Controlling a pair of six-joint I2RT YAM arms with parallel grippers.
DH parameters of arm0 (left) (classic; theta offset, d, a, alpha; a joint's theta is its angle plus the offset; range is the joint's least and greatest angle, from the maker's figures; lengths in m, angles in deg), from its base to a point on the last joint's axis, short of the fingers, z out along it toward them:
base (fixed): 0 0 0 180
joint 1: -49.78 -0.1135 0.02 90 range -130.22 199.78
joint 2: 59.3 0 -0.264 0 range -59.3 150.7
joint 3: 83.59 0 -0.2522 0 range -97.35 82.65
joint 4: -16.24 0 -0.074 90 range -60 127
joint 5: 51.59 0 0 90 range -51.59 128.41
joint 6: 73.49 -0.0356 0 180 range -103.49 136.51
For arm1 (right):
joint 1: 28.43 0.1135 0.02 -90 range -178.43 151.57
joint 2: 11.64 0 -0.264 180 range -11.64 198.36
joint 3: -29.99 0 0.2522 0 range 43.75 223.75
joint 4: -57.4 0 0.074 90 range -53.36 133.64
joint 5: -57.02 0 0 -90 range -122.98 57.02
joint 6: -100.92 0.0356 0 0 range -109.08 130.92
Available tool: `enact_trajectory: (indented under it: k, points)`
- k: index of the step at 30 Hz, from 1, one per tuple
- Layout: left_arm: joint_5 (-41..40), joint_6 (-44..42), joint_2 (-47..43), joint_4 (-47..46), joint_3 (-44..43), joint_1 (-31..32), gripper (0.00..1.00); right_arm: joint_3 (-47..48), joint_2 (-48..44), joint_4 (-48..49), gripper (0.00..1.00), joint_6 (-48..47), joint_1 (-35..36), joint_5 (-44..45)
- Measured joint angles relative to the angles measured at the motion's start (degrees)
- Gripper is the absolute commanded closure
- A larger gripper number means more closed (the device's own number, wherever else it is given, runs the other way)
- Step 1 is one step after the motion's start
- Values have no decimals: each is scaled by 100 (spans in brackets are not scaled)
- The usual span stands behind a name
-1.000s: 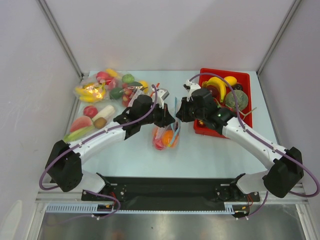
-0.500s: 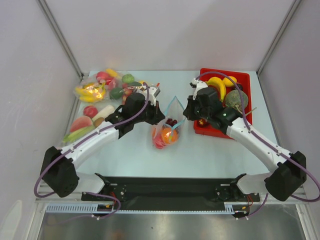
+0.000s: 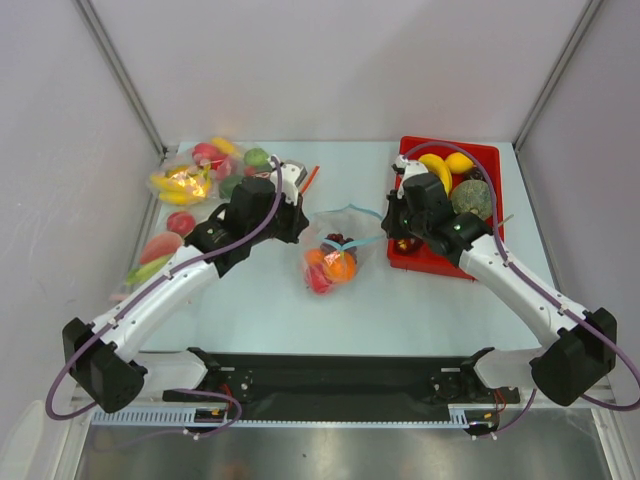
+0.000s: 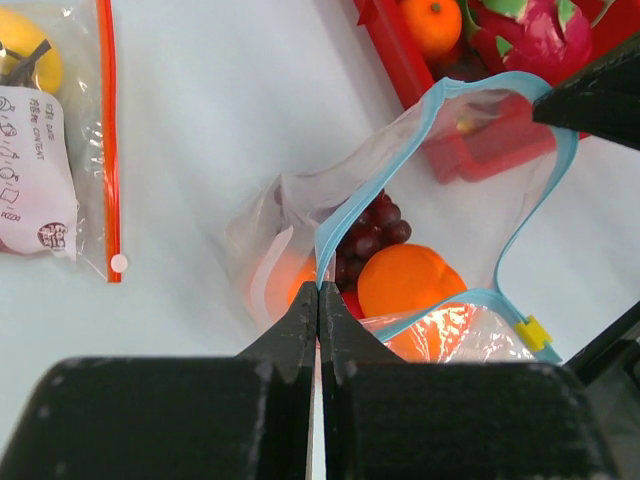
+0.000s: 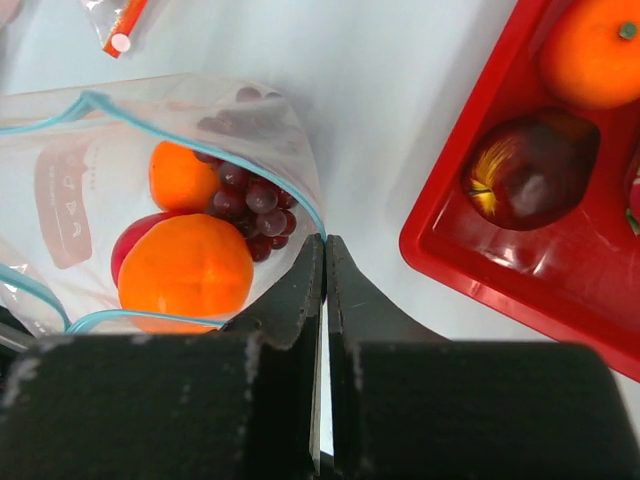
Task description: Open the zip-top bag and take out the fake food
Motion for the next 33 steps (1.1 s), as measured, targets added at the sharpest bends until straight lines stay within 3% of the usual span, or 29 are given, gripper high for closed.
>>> enact_trajectory:
  k: [8,10,11,12,17,22,27,33]
  points:
    - [118,-39,-39,192,-26,0,100,0,-11,-149,100,-4,-2,240]
    - [221,-31,-37,181,-26,2,100,0,-11,-216,89,-2,-2,278]
    - [284,-9,-37,162,-26,2,100,0,-11,-254,74,4,-2,291]
    - [317,7,-37,140,-24,2,100,0,-15,-291,68,17,-2,302]
    - [457,15,-37,74,-7,0,100,192,-151,-590,50,-205,-2,363]
    - [562,26,-37,28,-4,0,100,848,-398,-682,48,-411,-2,275]
    - [645,72,-37,-4,7,0,100,1099,-702,-210,53,-367,0,-352]
    - [695,114,-37,-7,7,-2,100,1086,-262,356,55,-55,170,-1248]
